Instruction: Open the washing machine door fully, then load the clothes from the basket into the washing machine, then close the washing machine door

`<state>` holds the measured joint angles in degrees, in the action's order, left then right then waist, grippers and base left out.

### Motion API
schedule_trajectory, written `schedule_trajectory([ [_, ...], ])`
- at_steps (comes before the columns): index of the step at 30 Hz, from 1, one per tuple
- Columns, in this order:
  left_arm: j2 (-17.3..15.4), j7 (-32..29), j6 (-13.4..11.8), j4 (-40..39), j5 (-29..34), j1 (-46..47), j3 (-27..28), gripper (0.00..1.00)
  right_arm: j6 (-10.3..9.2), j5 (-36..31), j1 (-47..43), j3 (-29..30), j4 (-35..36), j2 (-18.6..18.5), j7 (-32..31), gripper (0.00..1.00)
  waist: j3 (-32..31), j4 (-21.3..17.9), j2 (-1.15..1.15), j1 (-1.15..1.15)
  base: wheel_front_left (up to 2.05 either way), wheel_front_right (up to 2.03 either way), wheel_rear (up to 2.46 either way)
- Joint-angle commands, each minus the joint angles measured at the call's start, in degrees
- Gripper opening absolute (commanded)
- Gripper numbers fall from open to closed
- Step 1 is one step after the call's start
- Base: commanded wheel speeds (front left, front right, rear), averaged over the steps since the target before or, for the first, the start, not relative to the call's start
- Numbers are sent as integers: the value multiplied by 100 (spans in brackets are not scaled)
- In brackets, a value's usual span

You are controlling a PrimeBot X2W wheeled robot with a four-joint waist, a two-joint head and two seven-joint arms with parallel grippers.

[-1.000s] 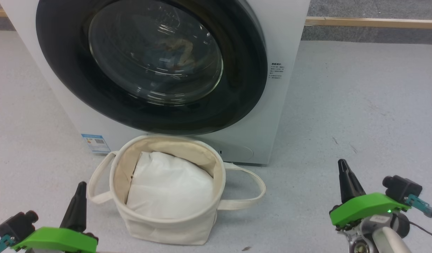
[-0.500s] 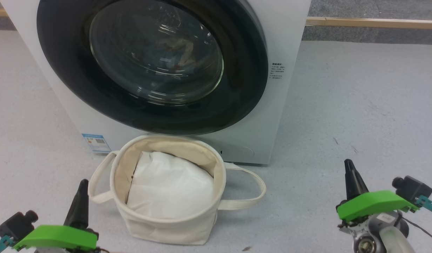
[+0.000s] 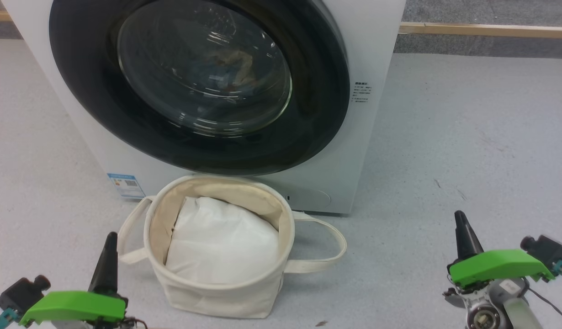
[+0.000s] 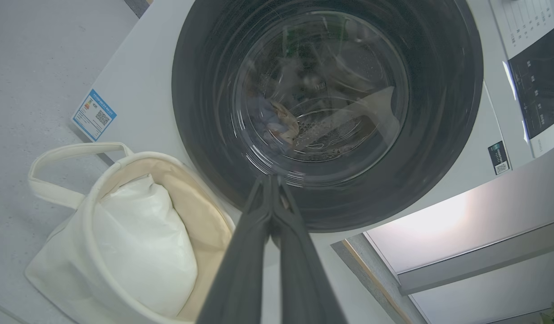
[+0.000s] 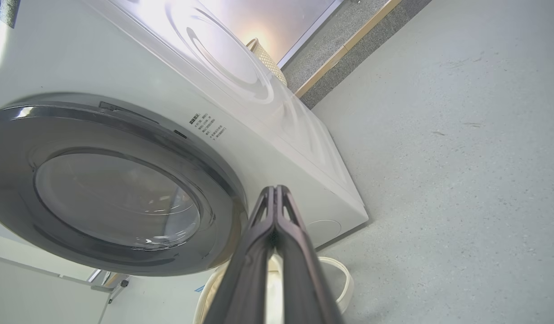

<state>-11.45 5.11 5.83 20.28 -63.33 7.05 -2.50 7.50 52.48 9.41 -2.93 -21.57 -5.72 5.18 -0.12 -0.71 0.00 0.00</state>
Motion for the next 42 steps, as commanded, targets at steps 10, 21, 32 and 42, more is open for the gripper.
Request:
schedule_trajectory([
  [10, 67, -177, -36, -341, -456, 110, 281, 0, -1, 636, 81, 125, 280, 38, -182, 0, 0, 10, 0, 0, 0, 0, 0],
  [21, 214, -359, -62, -460, -905, 71, 398, 0, -1, 1262, 26, 269, 353, 75, -358, 0, 0, 21, 0, 0, 0, 0, 0],
  [32, 360, -541, -89, -579, -1355, 32, 515, 0, -1, 1890, -29, 411, 426, 110, -532, 0, 0, 32, 0, 0, 0, 0, 0],
  [42, 494, -706, -114, -686, -1764, -3, 622, 0, -1, 2462, -79, 538, 493, 140, -689, 0, 0, 42, 0, 0, 0, 0, 0],
])
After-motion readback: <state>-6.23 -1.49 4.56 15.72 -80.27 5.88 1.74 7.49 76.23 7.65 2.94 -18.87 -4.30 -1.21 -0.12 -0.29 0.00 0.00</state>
